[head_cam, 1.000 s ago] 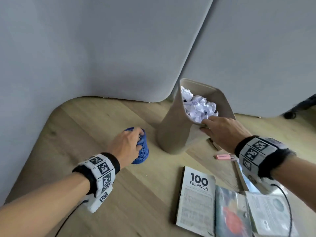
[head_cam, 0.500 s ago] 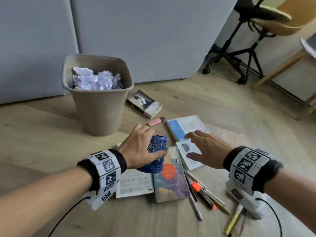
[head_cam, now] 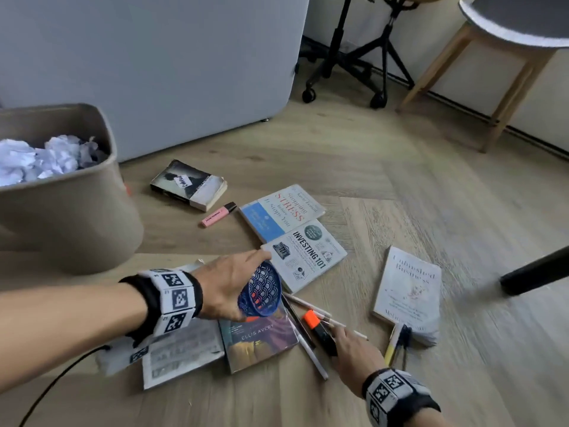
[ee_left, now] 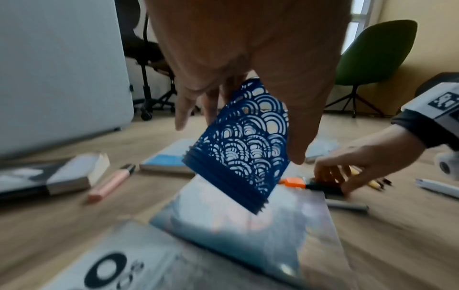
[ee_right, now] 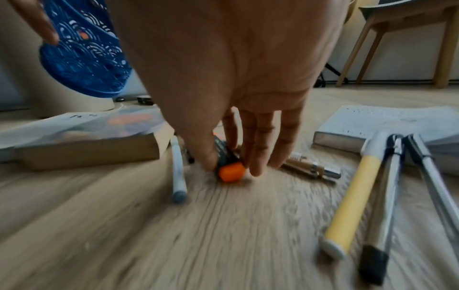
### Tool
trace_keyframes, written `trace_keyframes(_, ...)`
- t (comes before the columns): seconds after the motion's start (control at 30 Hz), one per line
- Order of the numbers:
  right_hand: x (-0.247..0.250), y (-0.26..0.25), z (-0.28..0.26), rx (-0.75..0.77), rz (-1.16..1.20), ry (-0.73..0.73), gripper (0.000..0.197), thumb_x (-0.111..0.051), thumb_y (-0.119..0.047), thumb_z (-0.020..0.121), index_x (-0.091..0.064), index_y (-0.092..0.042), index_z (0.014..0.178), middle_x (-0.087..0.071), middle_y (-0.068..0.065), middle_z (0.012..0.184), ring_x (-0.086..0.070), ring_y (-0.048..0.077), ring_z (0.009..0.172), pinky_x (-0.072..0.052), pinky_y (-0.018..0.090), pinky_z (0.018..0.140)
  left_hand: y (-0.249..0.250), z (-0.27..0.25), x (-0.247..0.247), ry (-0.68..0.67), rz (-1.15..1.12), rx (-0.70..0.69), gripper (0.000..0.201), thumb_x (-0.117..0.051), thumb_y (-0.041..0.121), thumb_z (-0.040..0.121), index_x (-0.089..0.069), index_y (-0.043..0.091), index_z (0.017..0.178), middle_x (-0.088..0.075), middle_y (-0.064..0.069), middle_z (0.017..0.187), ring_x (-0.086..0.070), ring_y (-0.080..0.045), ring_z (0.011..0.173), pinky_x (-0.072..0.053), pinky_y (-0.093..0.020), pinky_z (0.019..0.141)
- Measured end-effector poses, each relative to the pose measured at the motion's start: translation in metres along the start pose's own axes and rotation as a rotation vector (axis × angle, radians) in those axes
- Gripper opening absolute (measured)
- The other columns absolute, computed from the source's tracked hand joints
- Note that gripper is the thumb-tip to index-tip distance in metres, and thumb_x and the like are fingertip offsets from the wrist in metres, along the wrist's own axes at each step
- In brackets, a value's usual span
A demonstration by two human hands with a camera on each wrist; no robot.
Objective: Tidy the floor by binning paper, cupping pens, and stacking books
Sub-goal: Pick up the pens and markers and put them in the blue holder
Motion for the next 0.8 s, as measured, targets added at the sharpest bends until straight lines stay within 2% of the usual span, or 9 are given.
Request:
trace_keyframes(0.13, -0.001, 0.003, 0.001, -0.009, 0.145, -0.013, 0.032, -0.045, -0.037, 0.093, -0.048, -0.016, 0.117, -0.050, 0.007, 0.117, -0.058, 0.026, 0.107, -0.043, 0.033, 0.086, -0.002, -0.003, -0.025, -0.017, -0.008, -0.059, 0.087, -0.078, 0.053, 0.066, -0.034, 0.024, 0.135, -0.052, 0.010, 0.117, -0.055, -0.006, 0.101, -0.038, -0.008, 0.085)
trace_keyframes(0.2, 0.008, 0.006, 0.004, -0.029, 0.266, 0.006, 0.015, -0.048, -0.034, 0.093, -0.053, -0.020, 0.090, -0.053, 0.006, 0.101, -0.062, 0.027, 0.093, -0.047, 0.033, 0.077, -0.003, 0.002, -0.030, -0.004, -0.016, -0.055, 0.079, -0.075, 0.055, 0.065, -0.040, 0.024, 0.129, -0.052, 0.010, 0.114, -0.056, -0.007, 0.099, -0.042, -0.011, 0.084)
trace_keyframes(0.3, 0.038, 0.012, 0.005, -0.025, 0.475, 0.231, 0.026, -0.050, -0.035, 0.095, -0.054, -0.019, 0.075, -0.056, 0.002, 0.076, -0.061, 0.021, 0.067, -0.052, 0.041, 0.066, -0.007, 0.014, -0.034, 0.028, -0.057, -0.003, 0.076, -0.075, 0.054, 0.061, -0.045, 0.024, 0.124, -0.054, 0.010, 0.111, -0.056, -0.009, 0.099, -0.048, -0.019, 0.086)
trace_keyframes(0.4, 0.073, -0.005, -0.004, 0.139, 0.617, 0.364, 0.014, -0.053, -0.026, 0.096, -0.057, -0.017, 0.086, -0.055, -0.004, 0.060, -0.056, 0.006, 0.055, -0.043, 0.017, 0.052, -0.015, 0.018, -0.037, 0.154, -0.141, 0.193, 0.081, -0.078, 0.045, 0.053, -0.042, 0.027, 0.124, -0.056, 0.009, 0.111, -0.058, -0.012, 0.098, -0.048, -0.023, 0.086)
trace_keyframes(0.47, 0.085, -0.023, -0.005, 0.268, 0.564, 0.360, 0.007, -0.056, -0.023, 0.095, -0.060, -0.017, 0.093, -0.053, -0.008, 0.064, -0.054, 0.002, 0.060, -0.037, 0.011, 0.055, -0.013, 0.018, -0.043, 0.195, -0.156, 0.239, 0.076, -0.076, 0.042, 0.053, -0.042, 0.030, 0.120, -0.055, 0.011, 0.109, -0.058, -0.011, 0.096, -0.050, -0.029, 0.084)
trace_keyframes(0.53, 0.083, -0.033, 0.000, 0.358, 0.549, 0.308, 0.014, -0.060, -0.026, 0.092, -0.062, -0.023, 0.105, -0.057, -0.008, 0.078, -0.055, 0.005, 0.067, -0.042, 0.017, 0.062, -0.003, 0.019, -0.049, 0.192, -0.156, 0.206, 0.067, -0.075, 0.041, 0.057, -0.043, 0.032, 0.115, -0.053, 0.011, 0.107, -0.058, -0.011, 0.095, -0.051, -0.030, 0.082)
trace_keyframes(0.63, 0.058, -0.023, 0.011, 0.226, 0.769, 0.206, 0.039, -0.064, -0.018, 0.085, -0.052, -0.031, 0.121, -0.062, -0.005, 0.088, -0.061, 0.011, 0.073, -0.053, 0.028, 0.069, 0.008, 0.020, -0.051, 0.183, -0.142, 0.171, 0.065, -0.068, 0.050, 0.063, -0.044, 0.028, 0.119, -0.053, 0.009, 0.110, -0.058, -0.013, 0.098, -0.049, -0.031, 0.083)
trace_keyframes(0.73, 0.014, -0.005, 0.010, 0.062, 0.482, 0.147, 0.020, -0.058, -0.031, 0.081, -0.047, -0.029, 0.098, -0.062, -0.007, 0.092, -0.056, 0.009, 0.074, -0.047, 0.028, 0.072, 0.003, 0.021, -0.049, 0.175, -0.168, 0.193, 0.070, -0.072, 0.044, 0.061, -0.042, 0.028, 0.122, -0.053, 0.009, 0.112, -0.056, -0.013, 0.102, -0.047, -0.028, 0.084)
trace_keyframes(0.8, -0.017, -0.001, 0.005, 0.091, 0.250, 0.034, 0.022, -0.053, -0.043, 0.081, -0.042, -0.026, 0.088, -0.056, -0.006, 0.094, -0.051, 0.013, 0.078, -0.045, 0.030, 0.072, -0.004, 0.021, -0.048, 0.171, -0.168, 0.200, 0.075, -0.077, 0.040, 0.057, -0.041, 0.029, 0.122, -0.052, 0.011, 0.112, -0.054, -0.009, 0.102, -0.043, -0.021, 0.084)
Point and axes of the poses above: each hand's wrist, its own z-axis towards the middle knuckle, its own x-axis out of the back of the hand, y = z × x, the point moved 4 cm from there along z, towards the middle knuckle
